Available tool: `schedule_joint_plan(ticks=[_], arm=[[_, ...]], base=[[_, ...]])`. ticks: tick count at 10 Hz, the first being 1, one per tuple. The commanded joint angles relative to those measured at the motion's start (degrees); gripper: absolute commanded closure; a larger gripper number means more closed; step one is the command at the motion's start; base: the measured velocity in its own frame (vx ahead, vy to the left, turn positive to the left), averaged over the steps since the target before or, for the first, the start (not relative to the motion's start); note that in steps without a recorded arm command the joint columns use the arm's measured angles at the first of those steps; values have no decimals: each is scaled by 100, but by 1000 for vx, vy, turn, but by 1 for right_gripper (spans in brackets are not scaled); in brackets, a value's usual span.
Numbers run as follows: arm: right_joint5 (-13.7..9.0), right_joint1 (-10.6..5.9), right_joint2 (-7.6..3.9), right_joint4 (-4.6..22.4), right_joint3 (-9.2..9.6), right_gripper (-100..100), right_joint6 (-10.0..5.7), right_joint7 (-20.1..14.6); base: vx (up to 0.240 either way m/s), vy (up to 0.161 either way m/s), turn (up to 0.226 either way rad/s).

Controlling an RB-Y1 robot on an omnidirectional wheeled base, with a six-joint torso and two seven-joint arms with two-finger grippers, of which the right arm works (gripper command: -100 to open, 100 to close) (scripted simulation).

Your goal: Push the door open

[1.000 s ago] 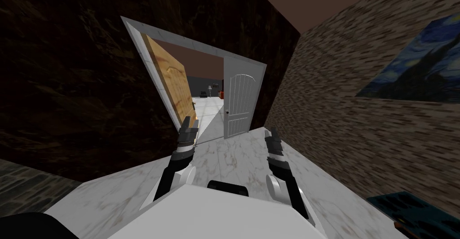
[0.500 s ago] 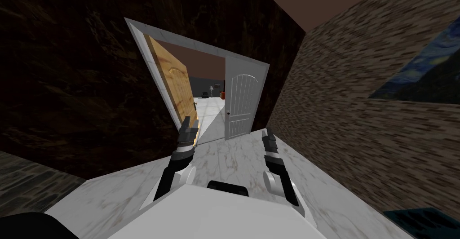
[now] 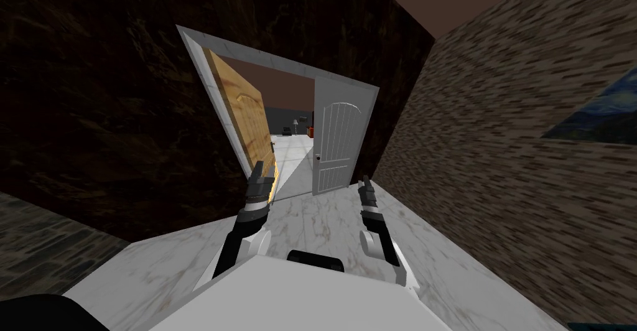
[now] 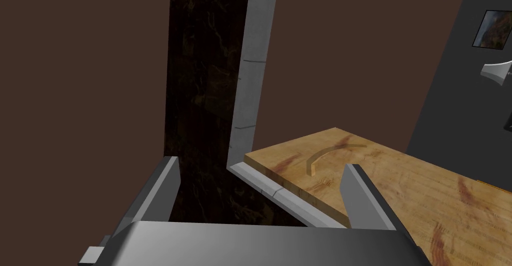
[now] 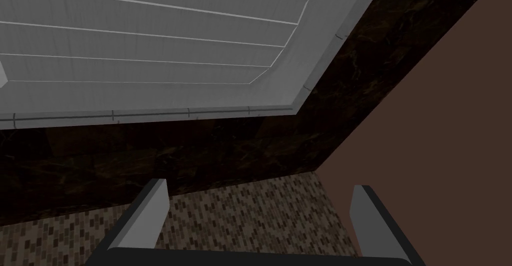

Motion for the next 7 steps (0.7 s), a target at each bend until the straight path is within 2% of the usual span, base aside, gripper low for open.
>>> schedule_joint_plan(ticks=[1,2,3,4,5,6,7], arm=[[-2,-101,-3,238,-8,-100,-4,-20],[-3,-266,-7,423,-19,-100,-13,-44],[-3,-266,-7,503,-19,-100,-13,-44],[-5,-435,-11,735,-30,-100,-23,-69],[-5,-435,-11,774,-30,-100,-23,-69],[-7,-611,-12,964,-41,-100,-33,-95],[-7,-611,-12,1057,-41,-100,-33,-95]], base=[[56,-7,35],[55,10,50],[44,4,32],[54,-5,74],[42,-4,33],[46,-4,72],[40,-4,33]])
